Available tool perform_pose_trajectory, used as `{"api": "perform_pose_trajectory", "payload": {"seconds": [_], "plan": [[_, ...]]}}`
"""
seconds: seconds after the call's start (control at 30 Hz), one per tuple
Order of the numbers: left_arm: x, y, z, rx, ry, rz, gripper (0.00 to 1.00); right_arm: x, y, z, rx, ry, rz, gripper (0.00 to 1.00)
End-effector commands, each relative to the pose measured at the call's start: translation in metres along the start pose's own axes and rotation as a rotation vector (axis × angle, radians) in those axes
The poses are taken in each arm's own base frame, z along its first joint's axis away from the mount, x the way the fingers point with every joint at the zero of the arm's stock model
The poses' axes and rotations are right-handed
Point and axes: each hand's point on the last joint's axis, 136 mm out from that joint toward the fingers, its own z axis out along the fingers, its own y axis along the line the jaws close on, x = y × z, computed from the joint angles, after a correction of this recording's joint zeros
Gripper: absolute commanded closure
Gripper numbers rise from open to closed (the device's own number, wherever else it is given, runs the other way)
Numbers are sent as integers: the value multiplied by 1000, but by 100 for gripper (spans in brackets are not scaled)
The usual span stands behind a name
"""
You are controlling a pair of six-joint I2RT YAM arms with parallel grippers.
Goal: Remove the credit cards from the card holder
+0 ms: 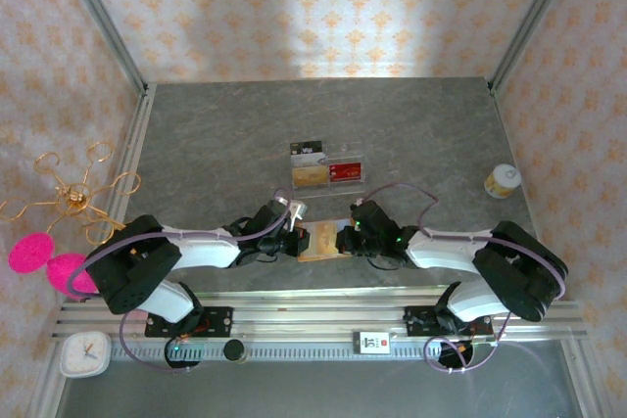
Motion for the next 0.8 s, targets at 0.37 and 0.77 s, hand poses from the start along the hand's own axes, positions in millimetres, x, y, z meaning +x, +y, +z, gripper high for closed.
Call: {"api": "perform_pose_trajectory", "payload": {"seconds": [0.37,0.77], "plan": [[-21,-42,6,89,-12,76,100,2,-9,1,29,1,-28,100],[-3,-14,7,5,22,33,100,1,-2,6,-13,10,-26,100]]}}
